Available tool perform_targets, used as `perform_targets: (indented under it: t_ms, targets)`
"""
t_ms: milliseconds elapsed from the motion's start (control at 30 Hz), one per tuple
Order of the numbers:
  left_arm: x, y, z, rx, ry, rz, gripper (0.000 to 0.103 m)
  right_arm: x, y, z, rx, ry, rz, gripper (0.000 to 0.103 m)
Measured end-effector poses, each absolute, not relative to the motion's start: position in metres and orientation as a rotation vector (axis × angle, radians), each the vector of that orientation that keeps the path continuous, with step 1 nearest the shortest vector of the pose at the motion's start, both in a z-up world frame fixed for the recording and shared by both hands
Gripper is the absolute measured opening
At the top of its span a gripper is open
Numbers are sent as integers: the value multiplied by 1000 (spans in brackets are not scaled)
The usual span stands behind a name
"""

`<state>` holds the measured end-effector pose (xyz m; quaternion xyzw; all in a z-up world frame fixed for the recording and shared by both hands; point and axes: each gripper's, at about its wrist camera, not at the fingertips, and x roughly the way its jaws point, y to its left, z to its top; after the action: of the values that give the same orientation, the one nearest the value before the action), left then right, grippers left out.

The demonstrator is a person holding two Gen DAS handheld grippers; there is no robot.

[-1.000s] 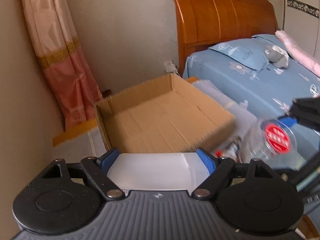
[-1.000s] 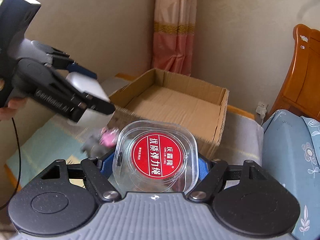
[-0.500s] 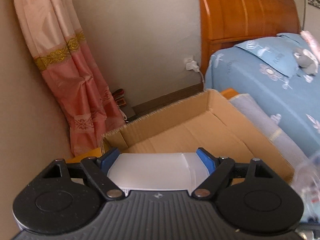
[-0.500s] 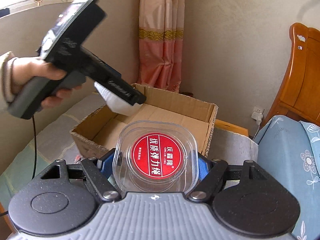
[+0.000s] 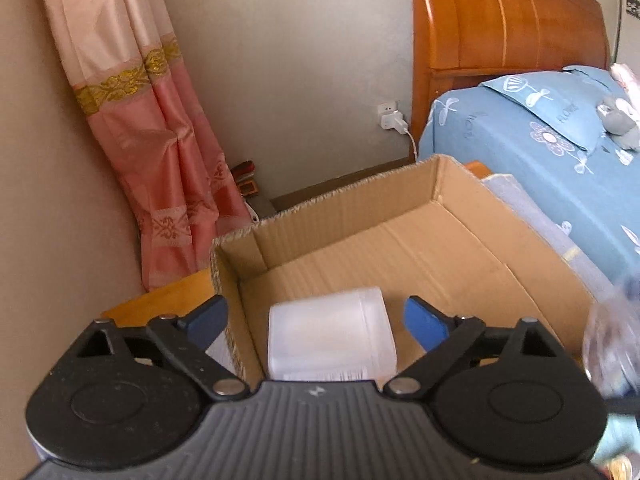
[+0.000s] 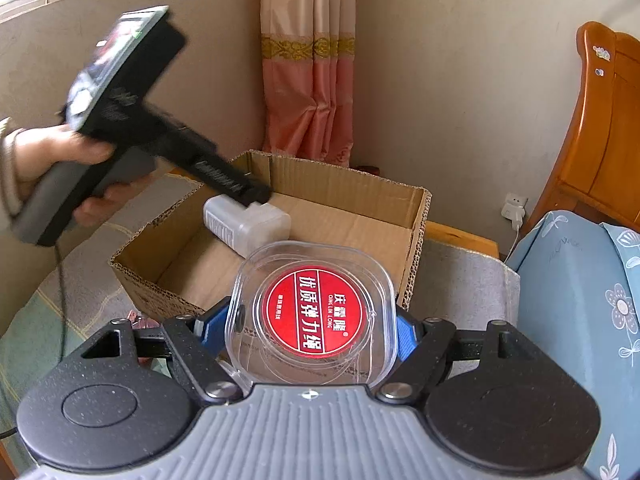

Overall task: Organize rigid objects
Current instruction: 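Release the white bottle into the box with the left tool while the right tool releases the clear container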

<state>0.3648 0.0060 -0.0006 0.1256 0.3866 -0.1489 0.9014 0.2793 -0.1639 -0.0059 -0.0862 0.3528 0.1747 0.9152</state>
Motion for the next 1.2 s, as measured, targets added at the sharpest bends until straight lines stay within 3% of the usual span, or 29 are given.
perform_targets:
  t_ms: [467,933,1033,1200]
  targets:
    - [277,48,25,179,753,-290,99,325,-158,3,-153,755,351,81]
    - [239,74,10,124,722,-270,99,391,-138,-10,-198,784,317,82]
    - [231,79,8,97,722,-259,99,392,-138,-10,-204,756,305,101]
    - [218,80,4,72,739,-250,99,372,-152,-1,-125,746,315,103]
